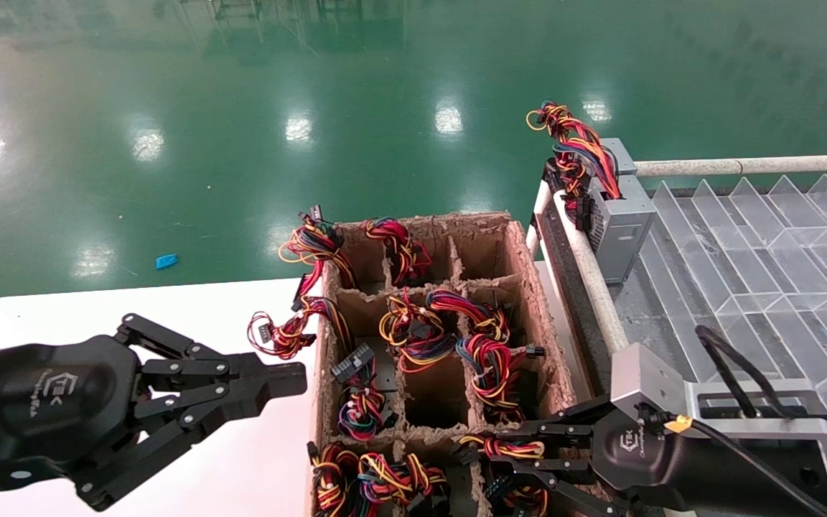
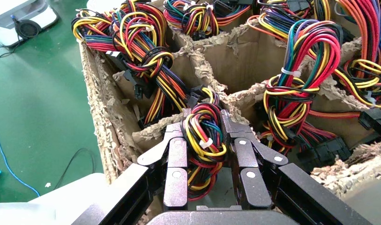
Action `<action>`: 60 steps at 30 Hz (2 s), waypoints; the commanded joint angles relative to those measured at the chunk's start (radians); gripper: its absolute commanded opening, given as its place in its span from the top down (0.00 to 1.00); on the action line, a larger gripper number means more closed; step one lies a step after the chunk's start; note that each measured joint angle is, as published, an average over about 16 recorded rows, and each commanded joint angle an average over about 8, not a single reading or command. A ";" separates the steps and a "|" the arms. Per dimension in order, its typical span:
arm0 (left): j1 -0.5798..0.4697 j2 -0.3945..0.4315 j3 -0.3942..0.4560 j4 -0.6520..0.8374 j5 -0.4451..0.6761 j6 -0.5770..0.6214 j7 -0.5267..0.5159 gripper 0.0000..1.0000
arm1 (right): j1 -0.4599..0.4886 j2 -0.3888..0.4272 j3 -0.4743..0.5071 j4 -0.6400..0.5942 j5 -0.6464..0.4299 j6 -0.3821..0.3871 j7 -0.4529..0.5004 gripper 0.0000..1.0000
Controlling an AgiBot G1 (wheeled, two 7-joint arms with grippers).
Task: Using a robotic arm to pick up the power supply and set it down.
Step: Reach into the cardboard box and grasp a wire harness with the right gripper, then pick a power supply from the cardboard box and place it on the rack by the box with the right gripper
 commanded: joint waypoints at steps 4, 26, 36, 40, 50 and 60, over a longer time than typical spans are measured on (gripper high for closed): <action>0.000 0.000 0.000 0.000 0.000 0.000 0.000 1.00 | -0.003 0.010 0.005 0.012 0.007 0.001 0.006 1.00; 0.000 0.000 0.000 0.000 0.000 0.000 0.000 1.00 | 0.206 0.024 0.037 0.085 0.014 -0.087 0.034 1.00; 0.000 0.000 0.000 0.000 0.000 0.000 0.000 1.00 | 0.401 -0.016 0.037 0.086 -0.016 -0.133 0.042 1.00; 0.000 0.000 0.000 0.000 0.000 0.000 0.000 1.00 | 0.502 -0.032 0.033 0.082 -0.041 -0.146 0.040 1.00; 0.000 0.000 0.000 0.000 0.000 0.000 0.000 1.00 | 0.733 -0.068 0.011 0.037 -0.128 -0.161 0.018 1.00; 0.000 0.000 0.000 0.000 0.000 0.000 0.000 1.00 | 0.878 -0.084 -0.018 -0.067 -0.199 -0.170 -0.041 1.00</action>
